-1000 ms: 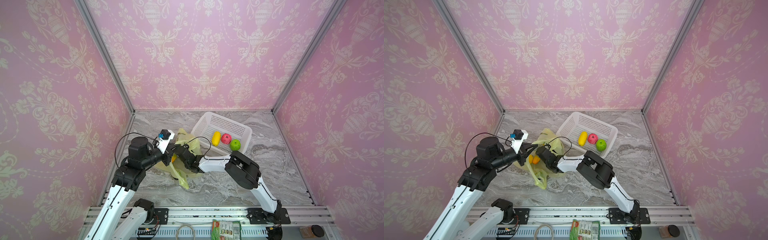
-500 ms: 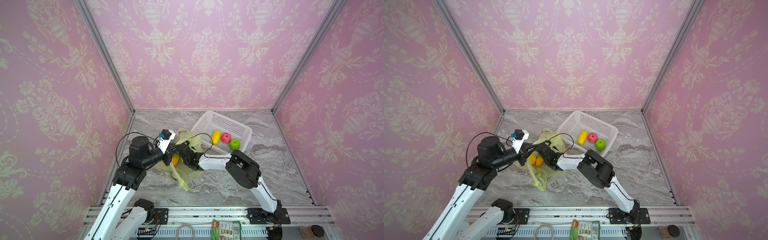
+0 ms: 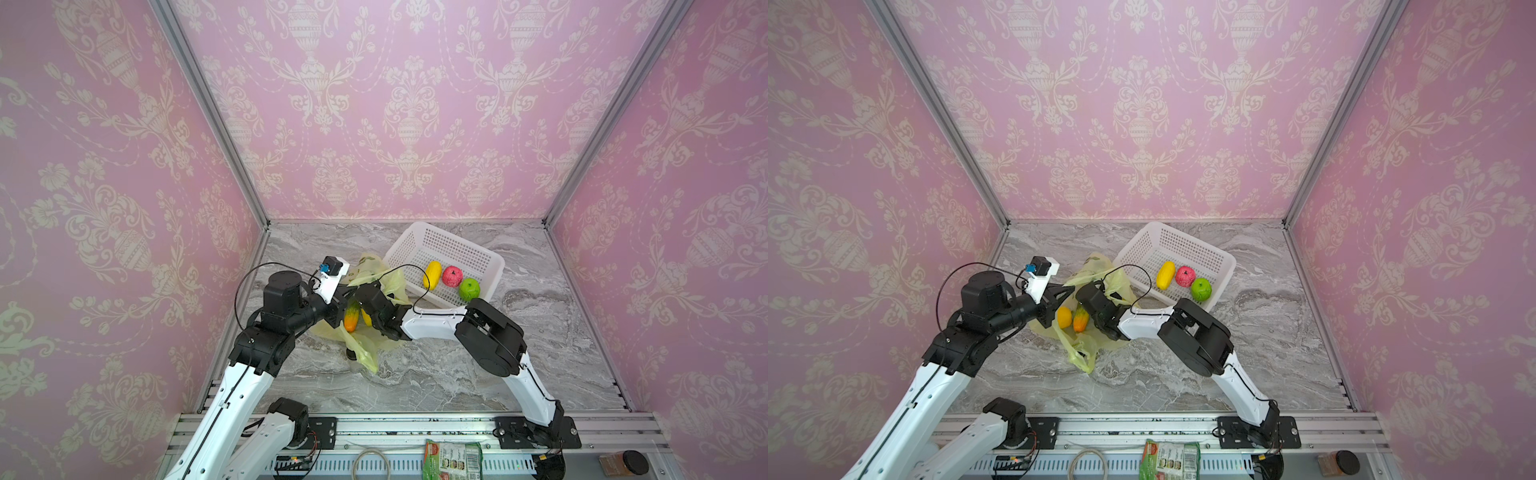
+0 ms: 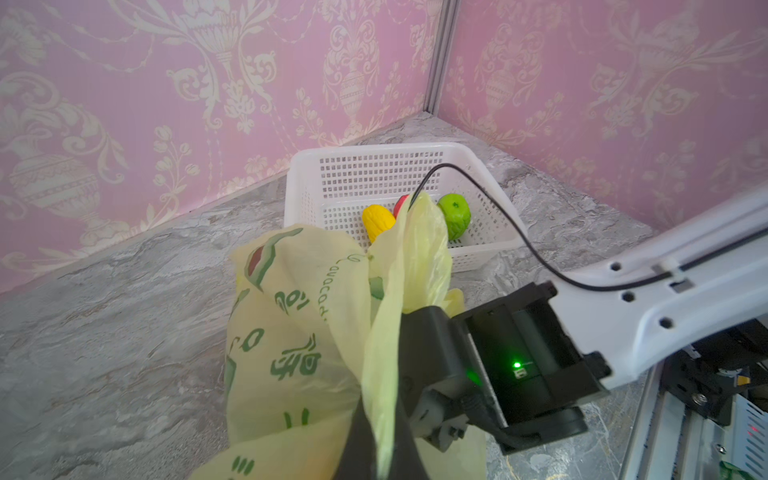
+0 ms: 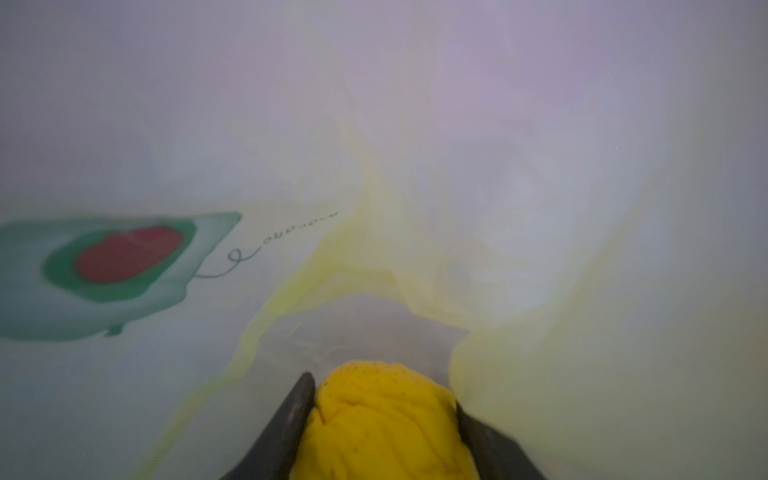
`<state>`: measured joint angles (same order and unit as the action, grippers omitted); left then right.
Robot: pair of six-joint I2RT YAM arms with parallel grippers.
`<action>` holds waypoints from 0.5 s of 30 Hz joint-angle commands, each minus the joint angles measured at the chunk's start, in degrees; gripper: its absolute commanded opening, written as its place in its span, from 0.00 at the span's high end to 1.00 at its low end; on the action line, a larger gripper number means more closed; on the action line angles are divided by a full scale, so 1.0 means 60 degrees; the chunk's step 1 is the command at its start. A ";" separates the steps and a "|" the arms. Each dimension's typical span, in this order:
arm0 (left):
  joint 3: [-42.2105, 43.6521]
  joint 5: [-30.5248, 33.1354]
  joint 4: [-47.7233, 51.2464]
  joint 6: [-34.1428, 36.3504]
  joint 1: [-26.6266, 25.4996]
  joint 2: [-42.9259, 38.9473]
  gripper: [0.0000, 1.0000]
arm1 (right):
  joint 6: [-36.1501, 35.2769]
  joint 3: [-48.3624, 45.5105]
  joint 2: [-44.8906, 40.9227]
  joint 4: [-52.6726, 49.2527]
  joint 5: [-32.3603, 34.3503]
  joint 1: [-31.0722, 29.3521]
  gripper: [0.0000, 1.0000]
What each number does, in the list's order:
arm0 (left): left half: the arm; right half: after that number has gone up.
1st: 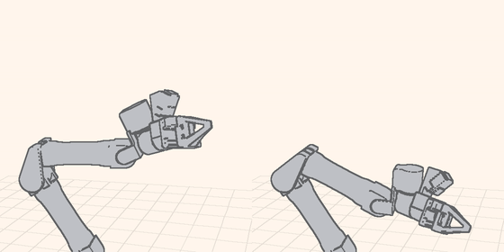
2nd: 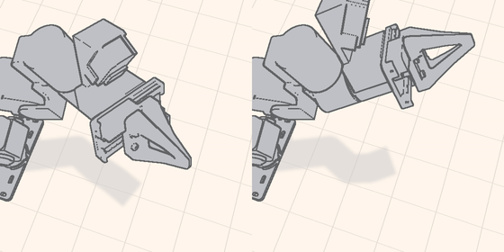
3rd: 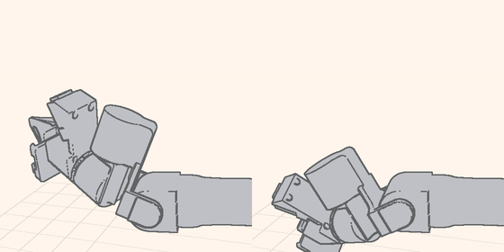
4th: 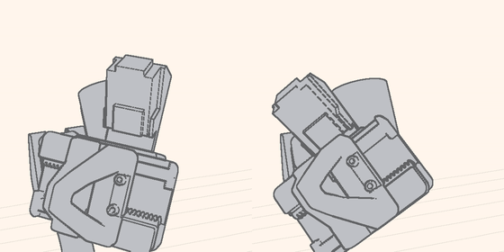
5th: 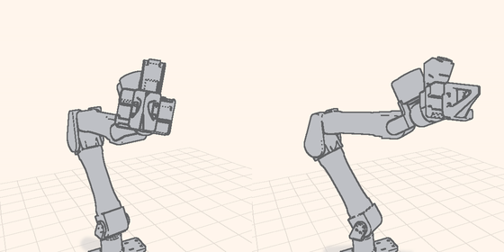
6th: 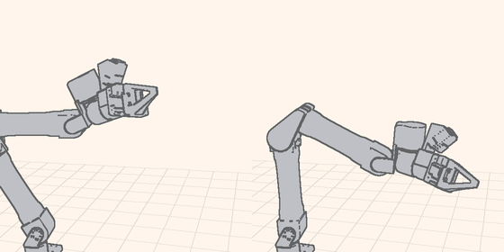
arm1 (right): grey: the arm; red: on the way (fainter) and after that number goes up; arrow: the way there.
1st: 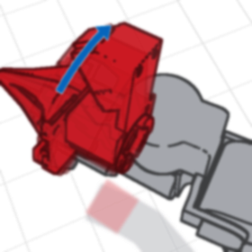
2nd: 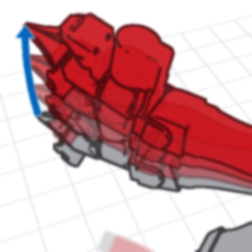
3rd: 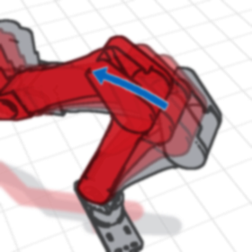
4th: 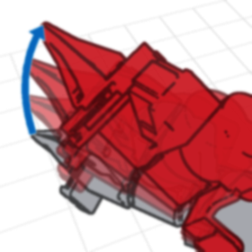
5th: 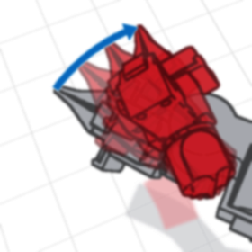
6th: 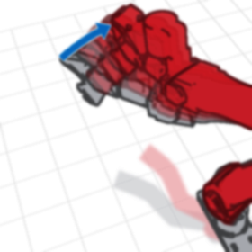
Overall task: Untie the knot of the plastic bag and take out the fruit
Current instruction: 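Reach the right gripper into the bag and grasp the yellow lemon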
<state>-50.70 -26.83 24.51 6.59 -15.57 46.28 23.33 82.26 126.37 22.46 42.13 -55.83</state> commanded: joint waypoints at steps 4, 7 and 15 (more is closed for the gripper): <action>-0.0154 0.1224 0.0424 0.0257 -0.0019 0.0053 1.00 | -0.0179 -0.1743 -0.1423 0.1616 -0.1471 0.0042 0.65; -0.0147 0.1376 0.0419 0.0301 -0.0026 0.0050 1.00 | -0.0262 -0.2383 -0.2145 0.2013 -0.1786 -0.0046 0.68; -0.0205 0.1629 0.0557 0.0329 -0.0026 0.0226 1.00 | -0.0117 -0.4064 -0.3127 0.3478 -0.3010 -0.0187 0.69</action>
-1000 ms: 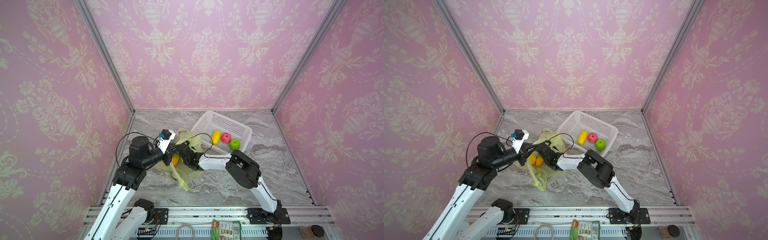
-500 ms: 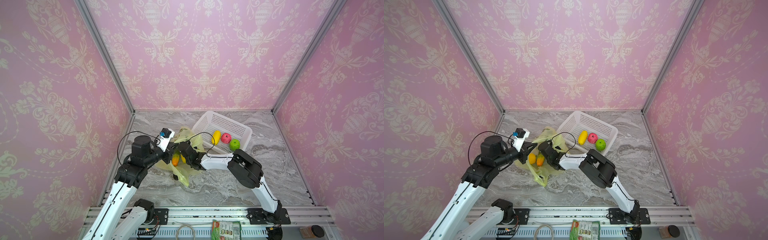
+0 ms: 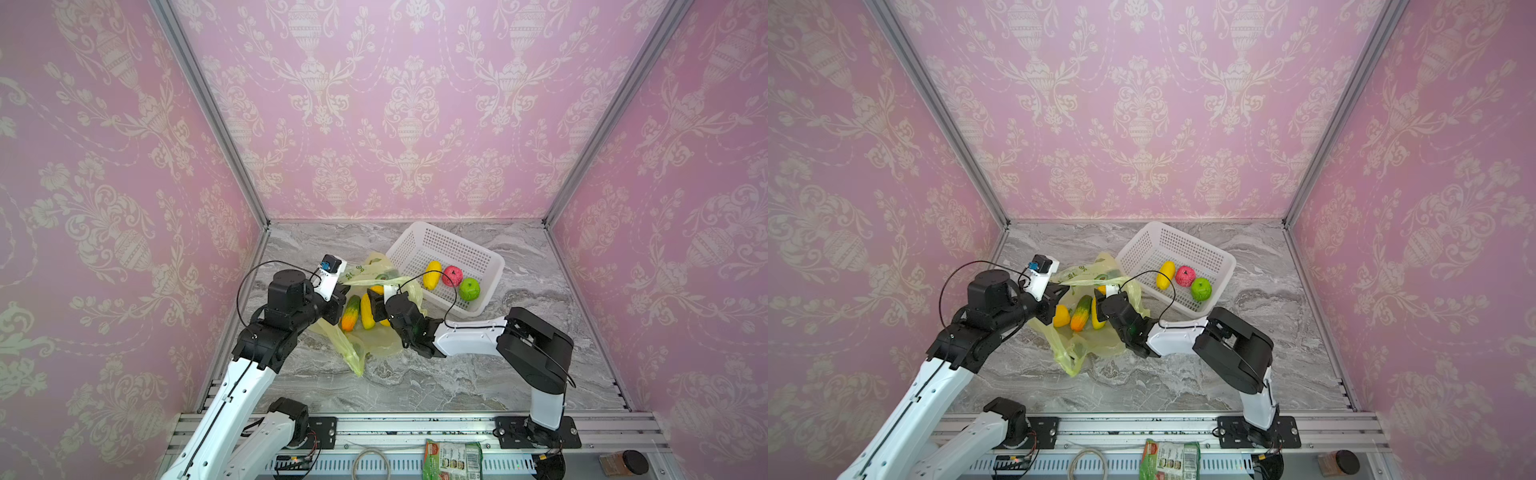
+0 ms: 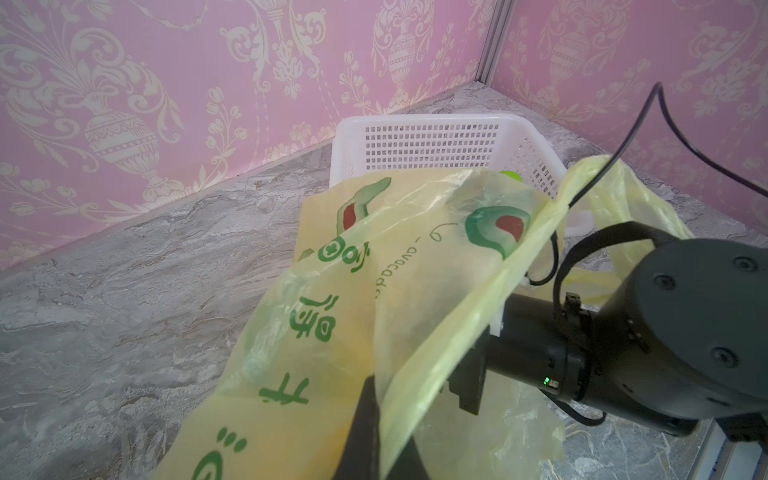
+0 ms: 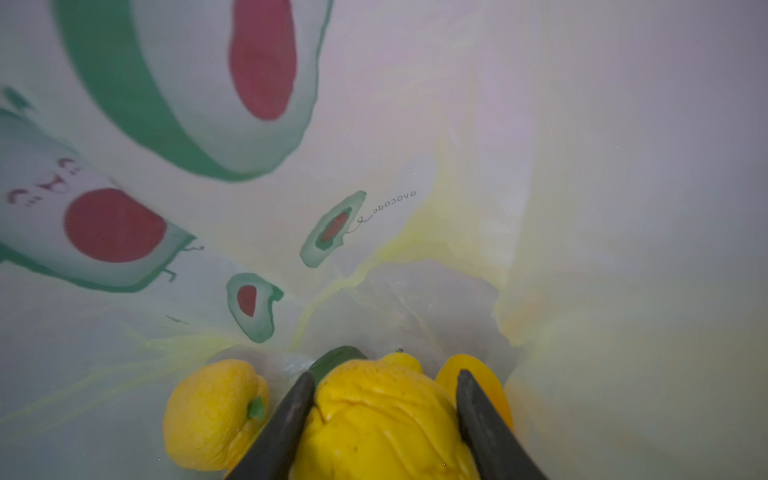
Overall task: Untie the knot of the plastic bag and take out the fruit
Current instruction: 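Reach the right gripper into the bag and grasp the yellow lemon, then lift the yellow lemon out of the bag and carry it to the basket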
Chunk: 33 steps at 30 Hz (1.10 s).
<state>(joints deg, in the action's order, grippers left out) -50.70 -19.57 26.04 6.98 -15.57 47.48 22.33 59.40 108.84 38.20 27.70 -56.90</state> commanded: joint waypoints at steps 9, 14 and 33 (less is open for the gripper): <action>-0.0203 0.0524 0.0350 0.0243 -0.0027 0.0027 1.00 | -0.0351 -0.0649 -0.0189 0.1508 -0.0768 -0.0008 0.65; -0.0207 0.0559 0.0336 0.0234 -0.0028 0.0051 1.00 | -0.0572 -0.1248 -0.1020 0.1813 -0.1862 -0.0072 0.68; -0.0236 0.0802 0.0397 0.0204 -0.0027 0.0018 1.00 | -0.1384 -0.1813 -0.2000 0.2222 -0.4524 -0.0564 0.73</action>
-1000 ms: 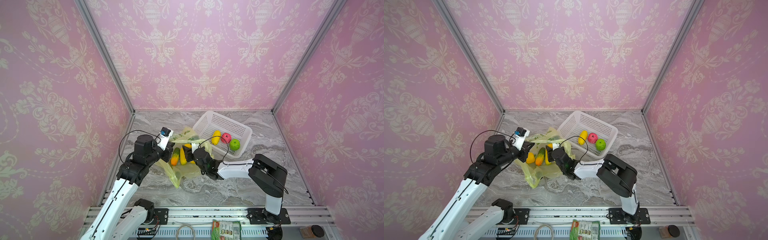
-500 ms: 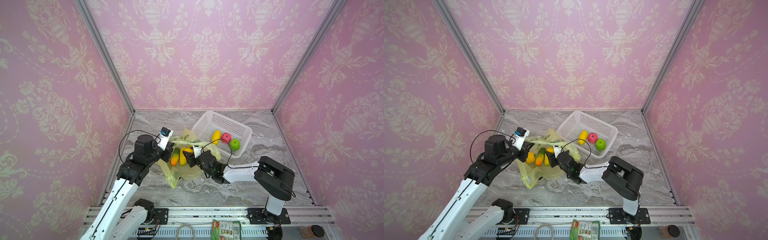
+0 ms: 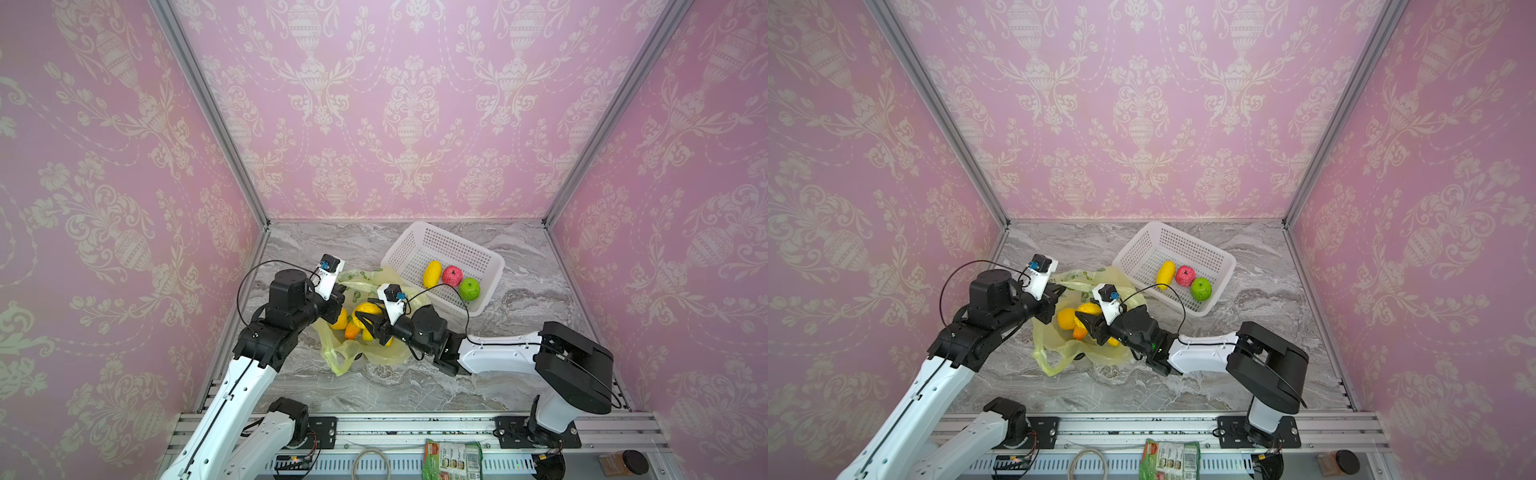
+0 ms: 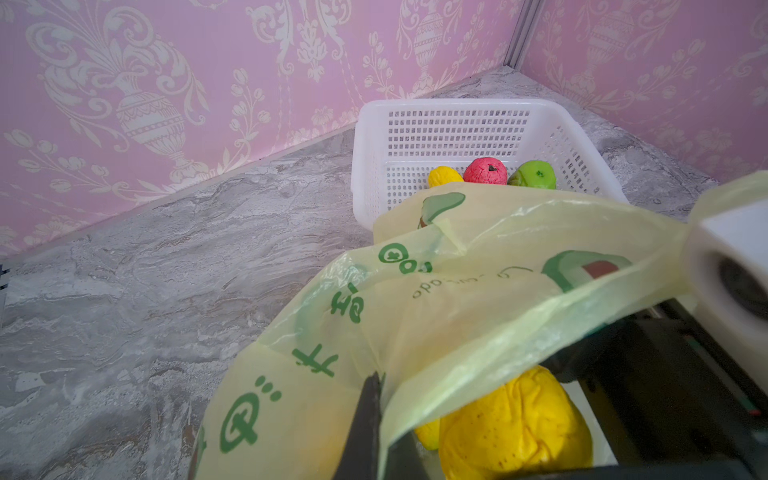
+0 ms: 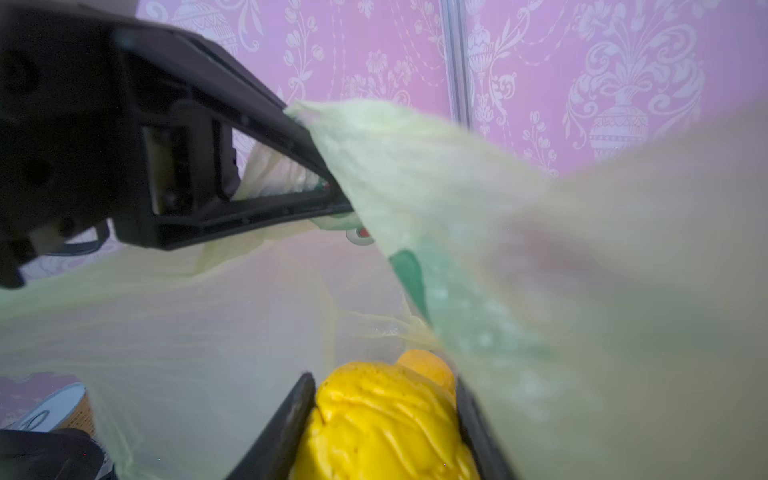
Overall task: Untie the knot of the plastic bag and take out the fruit
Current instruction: 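Lift the yellow lemon out of the bag and carry it to the basket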
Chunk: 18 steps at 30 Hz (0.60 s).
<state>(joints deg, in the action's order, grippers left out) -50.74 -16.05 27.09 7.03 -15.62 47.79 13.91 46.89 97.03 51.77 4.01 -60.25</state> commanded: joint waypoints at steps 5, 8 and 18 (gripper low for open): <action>-0.0244 0.0258 0.0250 0.0206 -0.0019 -0.0004 1.00 | -0.0187 -0.0515 -0.1510 0.0028 -0.1426 -0.0096 0.73; -0.0241 0.0319 0.0277 0.0216 -0.0018 0.0025 1.00 | -0.0356 -0.1419 -0.2970 -0.0008 -0.1250 -0.0104 0.74; -0.0245 0.0266 0.0326 0.0220 -0.0019 0.0057 1.00 | -0.0549 -0.3652 -0.8010 -0.2549 0.3646 0.0977 0.83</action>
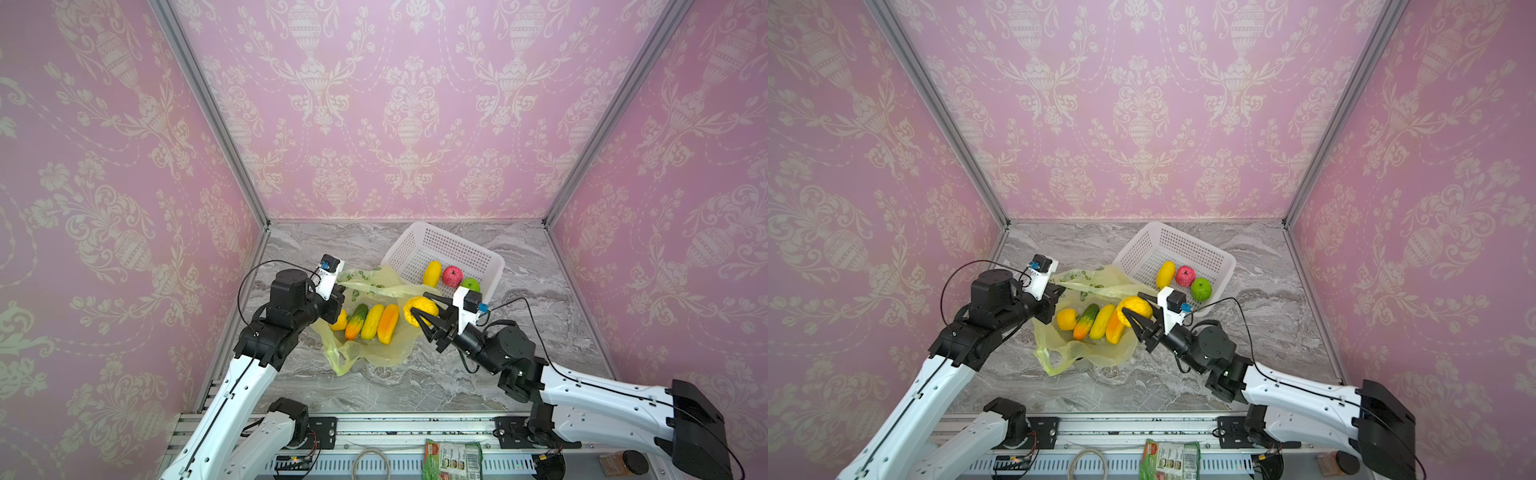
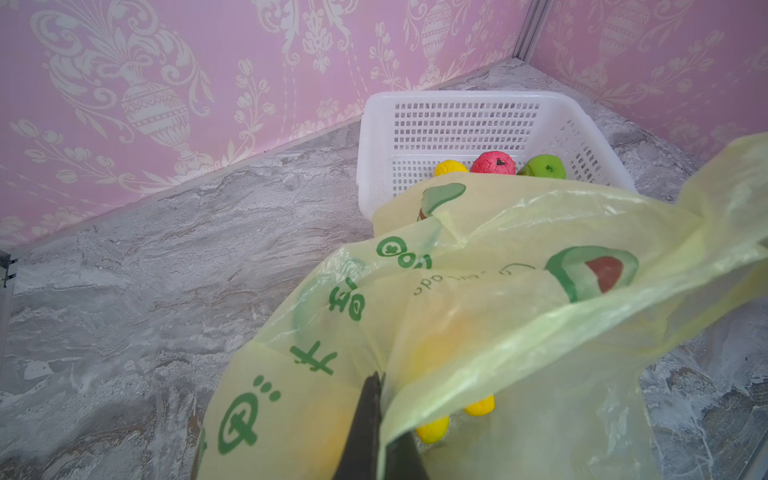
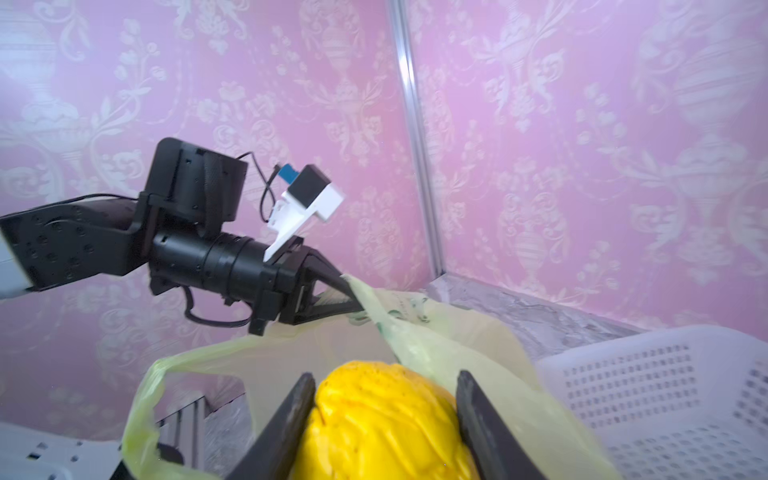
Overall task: Untie the knot of the plastic bag and take out the fruit
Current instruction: 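Lift the yellow lemon out of the bag and carry it to the basket, then lower the lemon into the basket and open the right gripper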
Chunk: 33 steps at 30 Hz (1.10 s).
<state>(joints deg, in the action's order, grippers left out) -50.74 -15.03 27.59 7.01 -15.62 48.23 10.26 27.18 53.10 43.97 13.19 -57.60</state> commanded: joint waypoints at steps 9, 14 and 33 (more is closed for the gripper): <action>-0.0244 0.0058 0.0243 0.0208 -0.0019 -0.0046 1.00 | 0.2318 -0.0280 -0.0575 -0.3592 0.3017 0.3639 0.79; -0.0244 0.0088 0.0238 0.0222 -0.0020 -0.0045 1.00 | 0.2839 0.1037 0.1564 -0.4614 0.1698 0.4632 0.79; -0.0240 0.0117 0.0236 0.0250 -0.0020 -0.0011 1.00 | 0.3943 0.3796 0.7227 -0.4768 -0.0539 0.5770 0.56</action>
<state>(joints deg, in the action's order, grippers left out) -50.74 -14.96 27.99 7.01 -15.62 48.23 31.62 48.95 95.98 13.06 11.79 -23.77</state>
